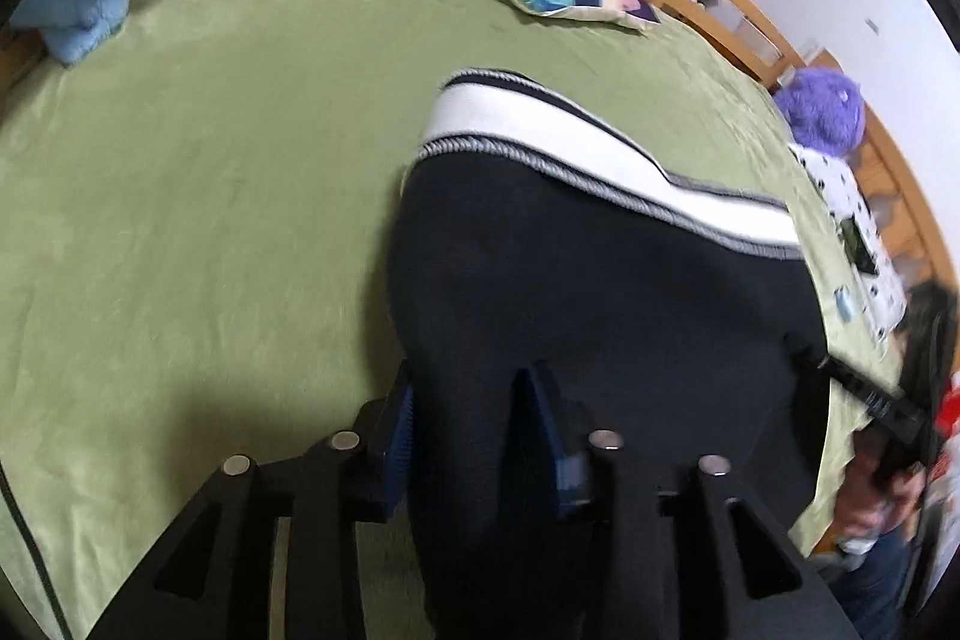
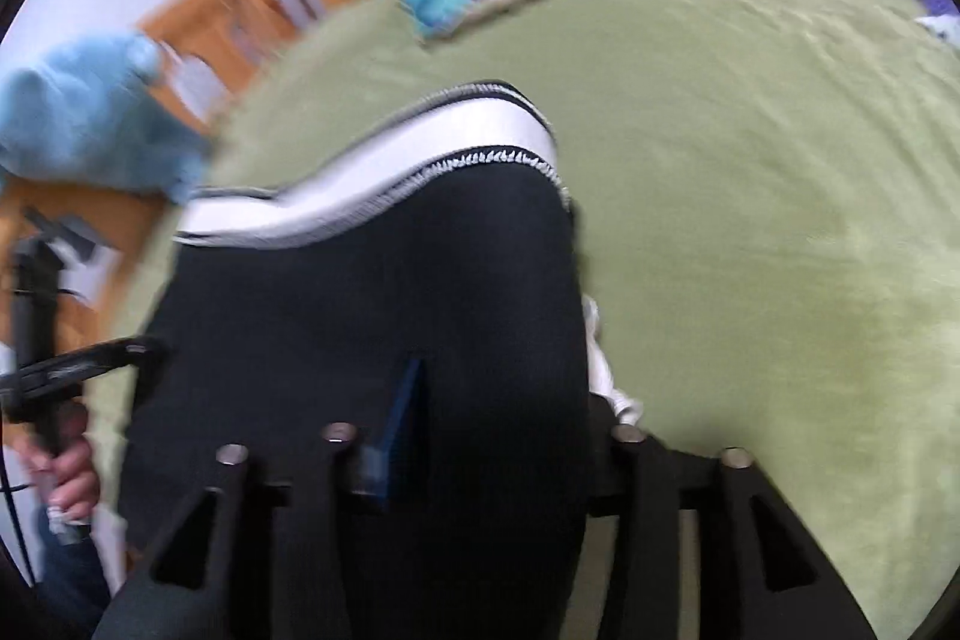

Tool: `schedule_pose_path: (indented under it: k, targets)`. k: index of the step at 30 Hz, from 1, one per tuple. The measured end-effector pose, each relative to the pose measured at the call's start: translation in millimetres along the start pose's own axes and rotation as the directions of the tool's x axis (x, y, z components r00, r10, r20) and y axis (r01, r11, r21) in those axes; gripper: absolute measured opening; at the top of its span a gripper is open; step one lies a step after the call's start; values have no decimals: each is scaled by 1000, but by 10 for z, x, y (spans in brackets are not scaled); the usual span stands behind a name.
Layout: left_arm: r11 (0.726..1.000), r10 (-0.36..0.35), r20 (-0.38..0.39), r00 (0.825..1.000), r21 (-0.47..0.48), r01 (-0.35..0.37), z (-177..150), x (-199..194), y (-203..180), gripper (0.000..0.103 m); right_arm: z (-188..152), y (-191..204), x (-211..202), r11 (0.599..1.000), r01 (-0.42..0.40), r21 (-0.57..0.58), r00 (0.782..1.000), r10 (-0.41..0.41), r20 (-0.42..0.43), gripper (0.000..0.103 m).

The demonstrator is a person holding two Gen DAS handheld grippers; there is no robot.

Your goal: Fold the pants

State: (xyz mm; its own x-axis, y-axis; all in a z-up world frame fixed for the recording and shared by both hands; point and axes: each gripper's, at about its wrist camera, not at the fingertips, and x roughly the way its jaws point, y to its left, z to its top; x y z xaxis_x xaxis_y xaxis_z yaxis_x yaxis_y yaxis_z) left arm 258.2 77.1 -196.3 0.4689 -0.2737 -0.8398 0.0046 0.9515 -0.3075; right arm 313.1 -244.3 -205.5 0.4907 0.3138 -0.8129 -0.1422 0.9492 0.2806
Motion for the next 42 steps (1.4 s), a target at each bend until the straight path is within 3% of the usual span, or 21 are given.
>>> schedule_pose_path:
  k: [1, 2, 5, 7, 10, 13, 16, 19, 22, 26, 29, 34, 37, 42]
  targets:
    - [1000, 2, 5, 1000, 13, -2, -68, -46, -27, 57, -15, 5, -103, 999, 38, 2, 999, -38, 28, 45]
    - [1000, 2, 9, 1000, 20, -2, -155, -97, -54, 59, -60, 45, -286, 996, 93, -9, 993, -92, 75, 40]
    - [1000, 6, 16, 1000, 25, -6, -461, -229, -63, 59, -298, 168, -627, 998, 60, -28, 987, -55, 152, 37]
    - [1000, -2, 19, 1000, 8, 2, -698, -266, -49, 59, -489, 271, -661, 997, 45, -61, 990, -36, 135, 37]
    - [999, -29, -17, 999, -28, 28, -908, -238, -16, 59, -841, 408, -335, 993, 70, -96, 997, -68, 23, 37]
    - [999, -42, -43, 998, -3, 42, -927, -321, -41, 59, -1031, 509, -292, 979, 138, -149, 990, -137, 18, 37]
    - [998, -54, 1, 999, 32, 54, -785, -542, -38, 59, -912, 556, -506, 982, 68, -175, 998, -68, 8, 36]
    - [996, -53, 66, 996, 76, 48, -553, -660, -97, 60, -706, 592, -760, 974, 74, -214, 989, -45, 137, 36]
    - [993, -50, 130, 990, 111, 36, -252, -600, -229, 60, -405, 628, -731, 972, 92, -218, 979, -49, 197, 36]
    - [988, -65, 162, 985, 148, 41, 168, -276, -440, 60, -30, 662, -415, 974, 64, -218, 974, -14, 226, 36]
    - [991, -10, 131, 991, 132, -8, 429, 81, -435, 60, 102, 651, 32, 969, 90, -230, 982, -48, 183, 36]
    - [997, -73, 98, 993, 32, 70, 732, 361, -211, 58, 263, 489, 384, 976, 115, -185, 978, -78, 193, 31]
    - [994, -105, 82, 991, 15, 104, 703, 329, -158, 57, 376, 442, 500, 976, 121, -179, 978, -86, 191, 30]
    - [999, -52, 67, 996, -10, 53, 274, 25, 10, 58, 242, 367, 164, 988, 109, -106, 980, -89, 176, 30]
